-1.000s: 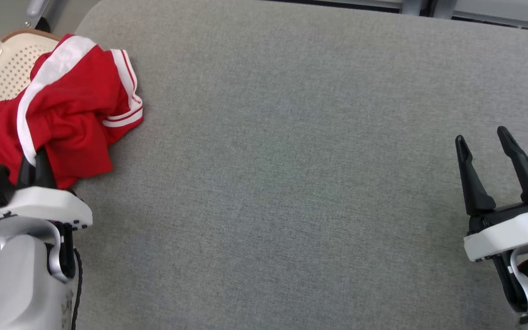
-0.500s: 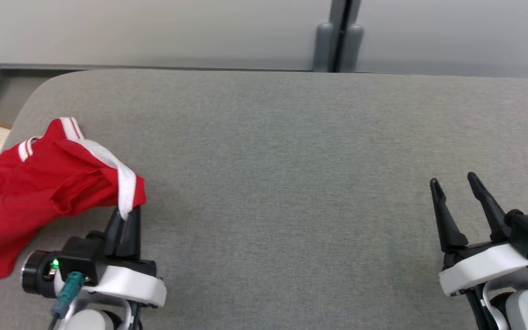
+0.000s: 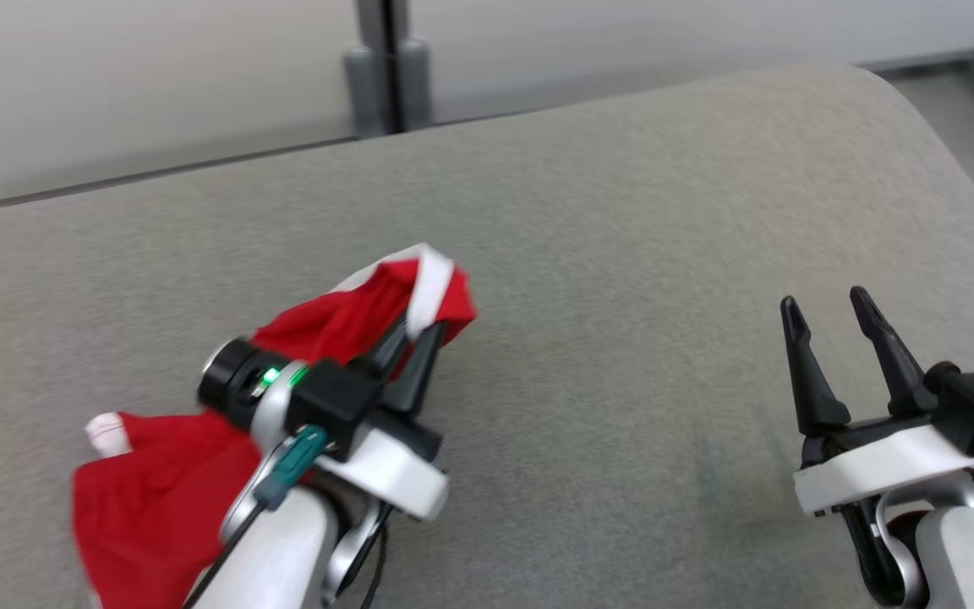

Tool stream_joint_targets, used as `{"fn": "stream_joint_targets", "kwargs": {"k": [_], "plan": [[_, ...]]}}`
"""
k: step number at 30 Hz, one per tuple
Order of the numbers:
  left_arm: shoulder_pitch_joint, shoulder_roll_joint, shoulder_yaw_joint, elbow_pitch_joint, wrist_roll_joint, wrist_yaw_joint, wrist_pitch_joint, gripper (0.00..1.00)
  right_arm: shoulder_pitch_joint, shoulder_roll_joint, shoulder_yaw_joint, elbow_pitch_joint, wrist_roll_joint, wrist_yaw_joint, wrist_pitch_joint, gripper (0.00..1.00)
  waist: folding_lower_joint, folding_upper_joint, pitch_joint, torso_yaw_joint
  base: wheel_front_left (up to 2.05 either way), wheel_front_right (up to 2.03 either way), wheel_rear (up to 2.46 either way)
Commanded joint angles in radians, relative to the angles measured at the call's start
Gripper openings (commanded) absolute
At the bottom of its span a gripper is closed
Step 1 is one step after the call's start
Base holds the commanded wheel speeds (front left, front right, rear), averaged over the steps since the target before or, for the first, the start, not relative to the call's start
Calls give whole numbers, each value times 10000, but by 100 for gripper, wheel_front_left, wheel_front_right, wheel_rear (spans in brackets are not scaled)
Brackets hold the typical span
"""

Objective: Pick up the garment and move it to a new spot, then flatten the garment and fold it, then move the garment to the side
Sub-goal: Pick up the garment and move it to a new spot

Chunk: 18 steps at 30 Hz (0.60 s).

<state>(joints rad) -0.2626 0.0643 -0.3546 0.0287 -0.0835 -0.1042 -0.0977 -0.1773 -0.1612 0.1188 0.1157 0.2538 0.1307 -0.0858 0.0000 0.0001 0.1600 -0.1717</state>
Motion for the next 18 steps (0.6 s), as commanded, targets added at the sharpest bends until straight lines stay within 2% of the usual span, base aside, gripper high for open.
{"fn": "stream_joint_targets", "kwargs": {"k": [1, 9, 17, 18], "plan": [[-525, 7, -240, 130, 101, -52, 3, 0, -230, 26, -1, 46, 87, 1, -134, 100, 0, -1, 827, -1079, 0, 0, 0], [-2892, -100, -1840, 1423, -164, -188, -92, 0, -778, 343, 41, 673, 408, 1, -808, 100, 0, -1, 2107, -2586, 0, 0, 0], [-3552, -114, -2984, 2776, -949, -214, -287, 0, -1003, 492, 149, 1322, 628, 1, -1231, 100, 0, -1, 2494, -2941, 0, 0, 0], [-3594, -112, -3109, 2983, -1044, -166, -307, 44, -1033, 502, 161, 1408, 636, 1, -1288, 100, 0, -1, 2497, -2918, 0, 0, 0]]}}
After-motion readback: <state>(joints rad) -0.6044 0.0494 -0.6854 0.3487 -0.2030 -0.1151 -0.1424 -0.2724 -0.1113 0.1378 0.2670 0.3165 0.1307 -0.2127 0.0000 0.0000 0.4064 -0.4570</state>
